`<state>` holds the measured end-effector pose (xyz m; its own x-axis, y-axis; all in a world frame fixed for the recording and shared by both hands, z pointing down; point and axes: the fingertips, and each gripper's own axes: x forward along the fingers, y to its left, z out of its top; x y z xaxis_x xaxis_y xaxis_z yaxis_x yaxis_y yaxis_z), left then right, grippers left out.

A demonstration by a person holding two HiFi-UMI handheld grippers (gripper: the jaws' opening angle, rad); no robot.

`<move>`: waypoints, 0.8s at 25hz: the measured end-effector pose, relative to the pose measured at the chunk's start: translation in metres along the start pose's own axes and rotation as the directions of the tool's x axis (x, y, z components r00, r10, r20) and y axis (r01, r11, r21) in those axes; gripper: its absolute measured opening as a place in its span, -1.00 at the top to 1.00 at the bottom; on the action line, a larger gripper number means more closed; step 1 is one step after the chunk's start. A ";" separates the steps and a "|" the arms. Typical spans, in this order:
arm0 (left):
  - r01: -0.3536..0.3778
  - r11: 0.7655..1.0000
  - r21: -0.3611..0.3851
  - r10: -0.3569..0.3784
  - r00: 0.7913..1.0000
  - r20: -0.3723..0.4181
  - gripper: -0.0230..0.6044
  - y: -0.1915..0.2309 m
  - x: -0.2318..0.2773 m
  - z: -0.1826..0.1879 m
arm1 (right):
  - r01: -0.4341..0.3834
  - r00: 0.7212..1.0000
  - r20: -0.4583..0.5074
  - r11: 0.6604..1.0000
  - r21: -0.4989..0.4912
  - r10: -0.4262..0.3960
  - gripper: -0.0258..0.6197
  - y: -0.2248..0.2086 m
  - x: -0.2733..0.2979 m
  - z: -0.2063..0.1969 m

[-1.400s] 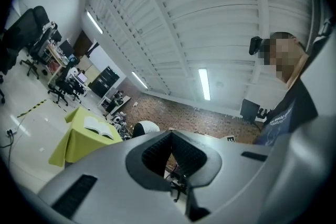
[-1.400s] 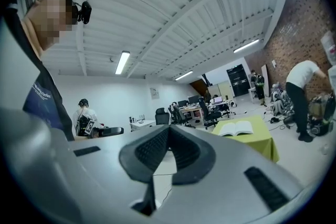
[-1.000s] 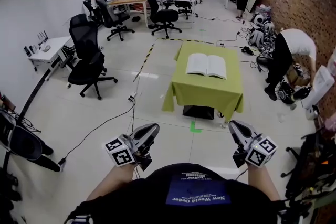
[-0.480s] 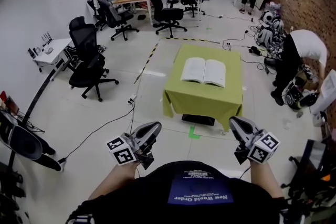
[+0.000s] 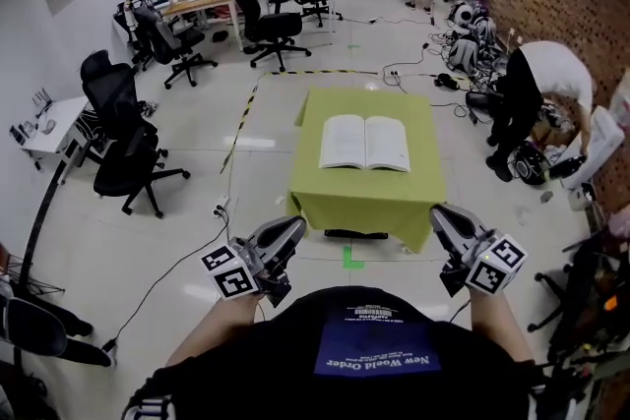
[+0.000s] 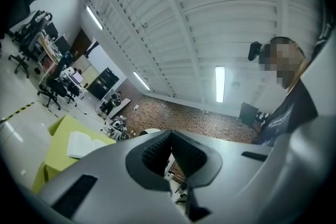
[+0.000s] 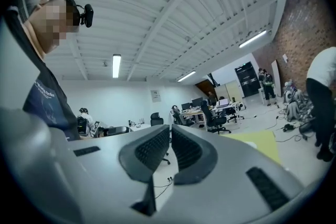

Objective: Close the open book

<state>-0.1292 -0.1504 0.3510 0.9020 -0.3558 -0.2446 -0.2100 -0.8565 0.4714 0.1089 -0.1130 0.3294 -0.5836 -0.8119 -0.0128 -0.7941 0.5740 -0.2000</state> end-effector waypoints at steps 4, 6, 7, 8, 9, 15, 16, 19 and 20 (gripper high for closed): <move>0.048 0.999 0.005 -0.047 0.999 -0.024 0.90 0.050 0.002 0.036 | 0.049 0.999 0.022 0.999 -0.012 -0.048 0.96 -0.005 0.049 0.009; 0.062 0.998 0.000 -0.062 0.997 -0.035 0.90 0.071 0.002 0.046 | 0.072 0.997 0.029 0.997 -0.005 -0.072 0.96 -0.009 0.066 0.010; 0.067 0.998 0.000 -0.067 0.997 -0.040 0.90 0.081 0.002 0.049 | 0.080 0.996 0.027 0.997 -0.006 -0.080 0.96 -0.011 0.075 0.010; 0.071 0.998 -0.002 -0.071 0.997 -0.044 0.91 0.091 0.003 0.053 | 0.085 0.996 0.023 0.996 -0.009 -0.084 0.96 -0.013 0.083 0.009; 0.071 0.997 -0.006 -0.071 0.996 -0.046 0.91 0.101 0.004 0.056 | 0.088 0.996 0.017 0.996 -0.011 -0.088 0.96 -0.015 0.092 0.009; 0.062 0.997 -0.042 -0.064 0.996 -0.063 0.91 0.141 0.029 0.053 | 0.090 0.996 -0.020 0.996 0.004 -0.090 0.96 -0.052 0.120 0.004; 0.054 0.998 -0.043 -0.057 0.996 -0.067 0.91 0.146 0.036 0.051 | 0.087 0.996 -0.021 0.996 0.010 -0.087 0.96 -0.062 0.122 0.003; 0.017 0.999 -0.037 -0.019 0.997 -0.070 0.91 0.156 0.061 0.044 | 0.052 0.999 -0.017 0.998 0.027 -0.052 0.96 -0.097 0.128 0.006; 0.001 1.000 -0.029 -0.003 0.998 -0.068 0.90 0.158 0.072 0.044 | 0.033 0.999 -0.013 0.999 0.030 -0.033 0.96 -0.110 0.130 0.009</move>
<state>-0.1140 -0.3283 0.3706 0.9262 -0.3267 -0.1881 -0.1977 -0.8458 0.4955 0.1222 -0.2831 0.3409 -0.5596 -0.8288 0.0066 -0.8074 0.5433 -0.2301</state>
